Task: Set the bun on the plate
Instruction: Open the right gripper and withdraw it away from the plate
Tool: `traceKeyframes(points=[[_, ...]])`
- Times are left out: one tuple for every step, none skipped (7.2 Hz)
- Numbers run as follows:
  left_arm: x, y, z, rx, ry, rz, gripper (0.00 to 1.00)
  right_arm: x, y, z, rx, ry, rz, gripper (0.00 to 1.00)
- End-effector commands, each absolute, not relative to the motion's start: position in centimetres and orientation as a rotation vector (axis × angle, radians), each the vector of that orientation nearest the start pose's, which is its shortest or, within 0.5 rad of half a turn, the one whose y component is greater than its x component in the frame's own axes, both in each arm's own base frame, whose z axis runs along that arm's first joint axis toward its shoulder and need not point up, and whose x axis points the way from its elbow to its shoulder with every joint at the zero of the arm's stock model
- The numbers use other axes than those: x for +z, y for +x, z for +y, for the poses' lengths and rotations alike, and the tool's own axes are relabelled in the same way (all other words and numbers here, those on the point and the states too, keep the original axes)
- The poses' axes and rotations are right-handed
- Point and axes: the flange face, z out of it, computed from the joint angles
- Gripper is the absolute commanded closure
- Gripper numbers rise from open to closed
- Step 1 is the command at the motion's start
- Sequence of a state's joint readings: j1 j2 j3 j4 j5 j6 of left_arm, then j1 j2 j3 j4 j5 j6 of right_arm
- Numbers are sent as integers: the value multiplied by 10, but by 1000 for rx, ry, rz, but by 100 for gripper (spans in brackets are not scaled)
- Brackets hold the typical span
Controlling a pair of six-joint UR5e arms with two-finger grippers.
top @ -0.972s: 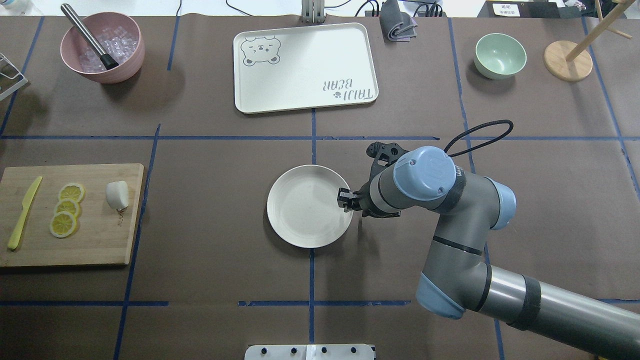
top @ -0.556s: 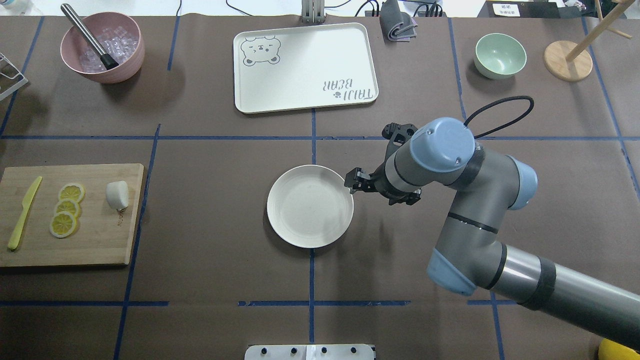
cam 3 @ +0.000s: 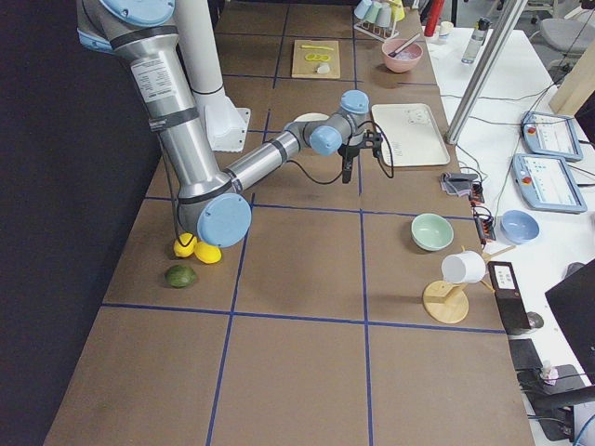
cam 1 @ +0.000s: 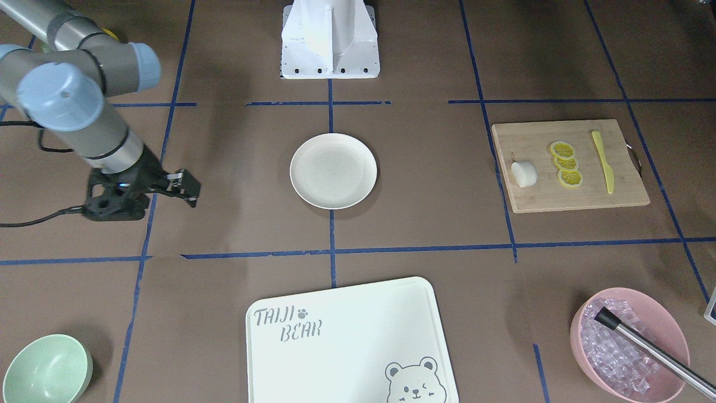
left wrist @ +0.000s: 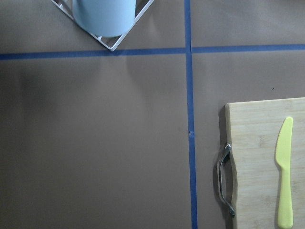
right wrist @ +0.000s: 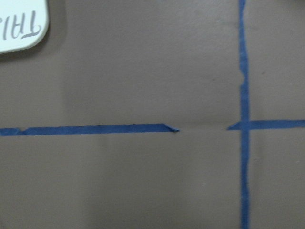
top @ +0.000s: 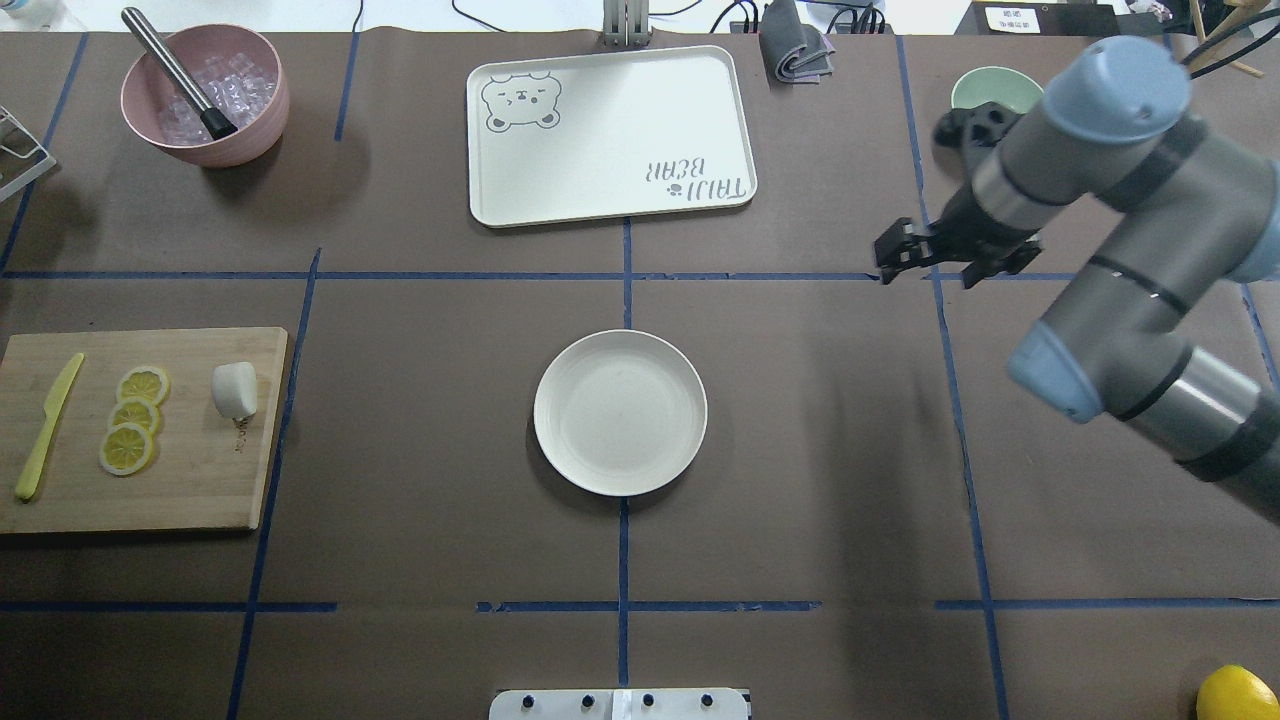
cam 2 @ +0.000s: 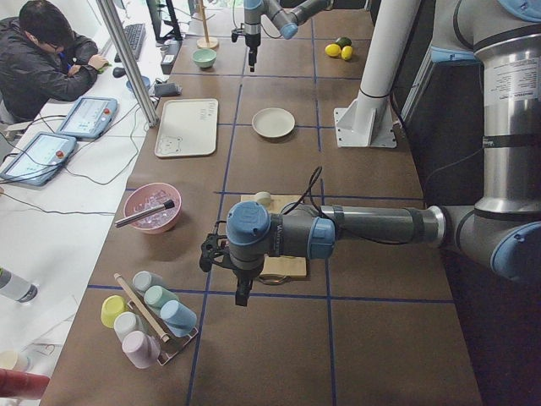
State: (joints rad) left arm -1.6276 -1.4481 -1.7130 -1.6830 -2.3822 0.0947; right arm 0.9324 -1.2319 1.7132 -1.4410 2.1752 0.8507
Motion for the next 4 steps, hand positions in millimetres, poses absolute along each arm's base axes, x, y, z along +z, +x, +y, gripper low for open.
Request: traceKeyframes(points=[[622,-86,-448,125,269,795,0,503,-157,-543,-147,106,-763,0],[621,-85,-449,129,272,795,0,543,-99,-525,-183,119,-751,0],[621,-82,-450,136,271,797,0,580,-46,-499,-216,133,-740,0],[616,-73,-460,154,264,799,0,606,-6,-472,-224,144,-726,0]])
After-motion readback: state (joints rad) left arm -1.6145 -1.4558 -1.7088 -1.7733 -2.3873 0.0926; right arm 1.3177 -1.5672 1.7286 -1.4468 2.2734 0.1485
